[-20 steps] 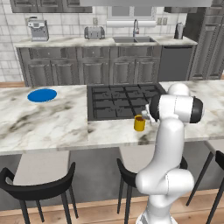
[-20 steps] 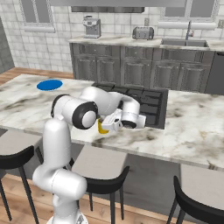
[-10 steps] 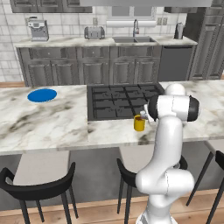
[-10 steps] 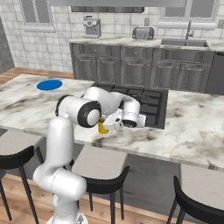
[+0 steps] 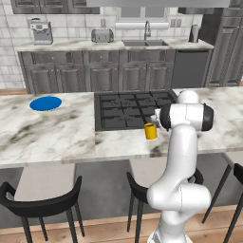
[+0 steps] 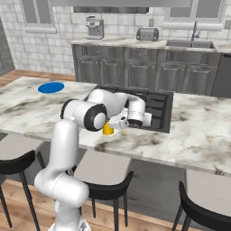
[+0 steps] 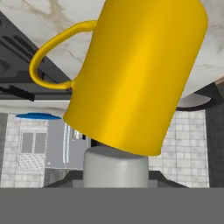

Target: Pick up the marshmallow and place it in the cup of hot chocolate on the dining counter.

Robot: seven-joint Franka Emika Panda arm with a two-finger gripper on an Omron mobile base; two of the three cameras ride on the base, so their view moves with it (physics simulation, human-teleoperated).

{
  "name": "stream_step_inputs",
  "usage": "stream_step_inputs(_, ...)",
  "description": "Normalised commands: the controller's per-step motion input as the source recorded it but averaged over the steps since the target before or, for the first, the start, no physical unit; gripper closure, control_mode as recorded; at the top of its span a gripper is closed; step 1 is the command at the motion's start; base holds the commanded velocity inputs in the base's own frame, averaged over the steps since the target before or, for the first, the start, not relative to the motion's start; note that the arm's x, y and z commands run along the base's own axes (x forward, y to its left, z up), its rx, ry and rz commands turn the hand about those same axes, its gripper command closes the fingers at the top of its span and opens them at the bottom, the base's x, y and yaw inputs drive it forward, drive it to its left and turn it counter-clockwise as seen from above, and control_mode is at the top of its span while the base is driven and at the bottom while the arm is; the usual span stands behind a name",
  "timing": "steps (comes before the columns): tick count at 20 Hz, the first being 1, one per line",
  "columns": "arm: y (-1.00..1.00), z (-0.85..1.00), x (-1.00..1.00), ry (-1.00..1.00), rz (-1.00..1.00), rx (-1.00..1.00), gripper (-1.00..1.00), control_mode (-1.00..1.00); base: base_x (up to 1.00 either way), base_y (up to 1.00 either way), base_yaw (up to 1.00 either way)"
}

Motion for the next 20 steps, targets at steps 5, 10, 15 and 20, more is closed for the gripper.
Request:
stream_step_inputs(5, 0.00, -0.09, -0.15, -0.15, 0.00, 0.00, 1.00, -1.00, 0.00, 0.00, 0.00)
stream_step_inputs(10, 0.00, 0.00, -0.03, -0.07, 0.00, 0.00, 1.00, -1.00, 0.00, 0.00, 0.00)
stream_step_inputs(15, -0.02, 0.00, 0.00, 0.00, 0.00, 0.00, 1.00, -1.00, 0.00, 0.00, 0.00)
stream_step_inputs(20, -0.24, 0.00, 0.00, 0.00, 0.00, 0.00, 1.00, -1.00, 0.00, 0.00, 0.00)
